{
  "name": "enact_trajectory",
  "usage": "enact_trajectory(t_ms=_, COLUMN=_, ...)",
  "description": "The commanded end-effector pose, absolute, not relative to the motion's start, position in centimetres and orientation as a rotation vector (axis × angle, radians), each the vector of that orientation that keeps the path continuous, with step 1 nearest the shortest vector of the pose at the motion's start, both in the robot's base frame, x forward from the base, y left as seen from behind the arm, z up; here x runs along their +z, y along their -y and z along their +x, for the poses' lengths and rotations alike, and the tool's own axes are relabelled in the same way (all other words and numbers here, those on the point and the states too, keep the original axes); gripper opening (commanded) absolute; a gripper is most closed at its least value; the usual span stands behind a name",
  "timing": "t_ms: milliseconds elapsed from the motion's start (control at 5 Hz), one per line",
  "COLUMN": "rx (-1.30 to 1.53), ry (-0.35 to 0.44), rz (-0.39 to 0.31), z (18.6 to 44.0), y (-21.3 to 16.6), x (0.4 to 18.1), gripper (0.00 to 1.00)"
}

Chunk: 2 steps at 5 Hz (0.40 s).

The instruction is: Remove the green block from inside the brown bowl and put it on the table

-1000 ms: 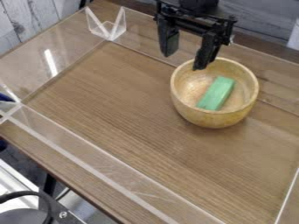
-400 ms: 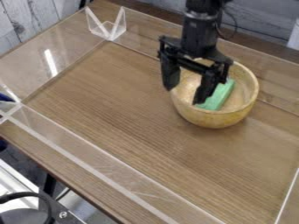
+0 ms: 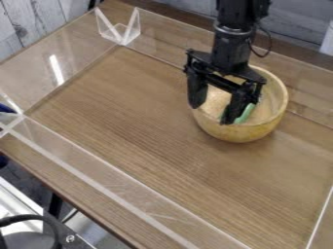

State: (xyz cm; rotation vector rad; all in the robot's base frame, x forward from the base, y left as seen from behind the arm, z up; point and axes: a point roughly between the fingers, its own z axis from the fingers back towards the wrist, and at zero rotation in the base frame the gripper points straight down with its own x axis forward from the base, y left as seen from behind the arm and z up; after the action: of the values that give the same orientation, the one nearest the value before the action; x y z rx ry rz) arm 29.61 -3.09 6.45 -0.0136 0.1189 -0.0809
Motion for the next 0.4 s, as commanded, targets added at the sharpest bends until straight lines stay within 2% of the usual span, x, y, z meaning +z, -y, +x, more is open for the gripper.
enact_trajectory(t_ms=0, rx=-0.103, ry=-0.079, rz=-0.020, z=30.69, y=3.93, x=6.77, gripper=1.00)
enact_trajectory(t_ms=200, rx=-0.119, ry=-0.076, rz=-0.024, z=30.99, y=4.37, x=6.18, gripper=1.00)
